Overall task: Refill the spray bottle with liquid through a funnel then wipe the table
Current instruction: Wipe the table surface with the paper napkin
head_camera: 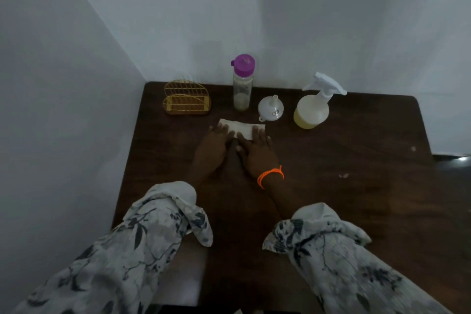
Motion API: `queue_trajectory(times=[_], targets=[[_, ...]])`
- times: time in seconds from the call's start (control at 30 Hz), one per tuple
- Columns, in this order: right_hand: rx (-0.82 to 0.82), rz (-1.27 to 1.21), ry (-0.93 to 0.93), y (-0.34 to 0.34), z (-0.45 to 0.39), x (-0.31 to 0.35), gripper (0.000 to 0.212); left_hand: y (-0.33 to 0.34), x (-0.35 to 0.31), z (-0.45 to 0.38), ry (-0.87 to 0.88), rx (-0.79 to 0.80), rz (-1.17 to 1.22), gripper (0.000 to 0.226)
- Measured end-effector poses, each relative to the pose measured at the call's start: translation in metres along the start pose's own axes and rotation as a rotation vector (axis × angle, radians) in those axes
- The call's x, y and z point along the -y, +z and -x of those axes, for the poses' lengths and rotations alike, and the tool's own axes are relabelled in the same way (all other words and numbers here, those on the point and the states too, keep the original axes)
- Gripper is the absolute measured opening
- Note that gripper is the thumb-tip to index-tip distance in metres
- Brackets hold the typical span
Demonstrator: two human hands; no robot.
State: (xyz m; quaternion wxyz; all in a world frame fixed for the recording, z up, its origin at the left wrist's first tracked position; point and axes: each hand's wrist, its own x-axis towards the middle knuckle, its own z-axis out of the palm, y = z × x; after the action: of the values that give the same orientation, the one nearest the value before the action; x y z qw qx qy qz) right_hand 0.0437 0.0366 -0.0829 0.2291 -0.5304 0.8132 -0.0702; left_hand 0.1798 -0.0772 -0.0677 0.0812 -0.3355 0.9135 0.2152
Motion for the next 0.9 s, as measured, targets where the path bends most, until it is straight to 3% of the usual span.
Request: queue_trajectory(times=[0.33, 0.53, 0.73, 0.9], targets=[[-0.034, -0.015, -0.113, 0.060, 0.128, 0.009, 0.053, 0.046, -0.013, 0.140, -0.016, 0.075, 0.083, 0.073], [-0.043, 0.036, -0.132, 0.088, 0.226, -0.018, 0.052, 0.082, -0.050, 0.216, 0.153, 0.141, 0.004, 0.061], [-0.012, 0.010, -0.043, 0.085, 0.292, -0.048, 0.051, 0.104, -0.111, 0.237, 0.214, 0.281, -0.069, 0.065], [-0.056, -0.030, 0.076, 0.072, 0.290, -0.074, 0.049, 0.108, -0.139, 0.206, 0.223, 0.354, -0.157, 0.070]])
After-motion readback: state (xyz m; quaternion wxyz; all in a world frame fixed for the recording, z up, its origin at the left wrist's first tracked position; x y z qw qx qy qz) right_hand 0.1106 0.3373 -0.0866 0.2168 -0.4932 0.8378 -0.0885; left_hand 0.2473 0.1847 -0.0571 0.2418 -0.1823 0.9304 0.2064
